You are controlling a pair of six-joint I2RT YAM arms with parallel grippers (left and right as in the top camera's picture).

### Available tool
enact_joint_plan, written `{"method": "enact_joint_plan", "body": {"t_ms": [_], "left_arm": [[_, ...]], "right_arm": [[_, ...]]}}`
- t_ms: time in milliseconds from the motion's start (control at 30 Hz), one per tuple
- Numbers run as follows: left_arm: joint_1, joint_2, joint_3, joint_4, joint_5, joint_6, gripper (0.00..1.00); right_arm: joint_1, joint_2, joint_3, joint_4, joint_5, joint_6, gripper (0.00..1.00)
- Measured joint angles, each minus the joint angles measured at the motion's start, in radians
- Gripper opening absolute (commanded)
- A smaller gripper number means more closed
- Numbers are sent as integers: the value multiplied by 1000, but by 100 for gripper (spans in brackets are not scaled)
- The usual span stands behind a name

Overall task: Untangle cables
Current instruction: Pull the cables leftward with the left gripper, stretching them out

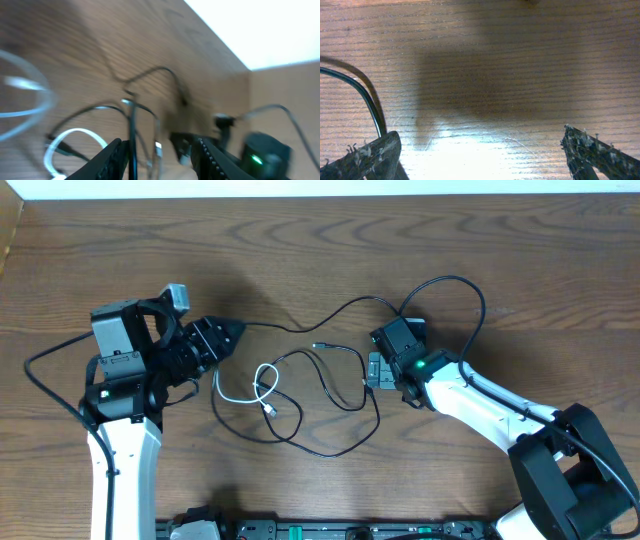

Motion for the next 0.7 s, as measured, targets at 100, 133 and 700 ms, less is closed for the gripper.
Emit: {"method": "enact_joint_plan", "body": {"t_ms": [100, 133, 700], "left_arm": [[0, 0, 0, -2, -115, 0, 46], [0, 0, 0, -4, -156, 0, 46], [0, 0, 0, -76, -282, 15, 8]], "right_arm": [[0, 0, 0, 0, 0, 0, 99], [0, 0, 0, 0, 0, 0, 99], [0, 0, 0, 0, 0, 0, 99]]}}
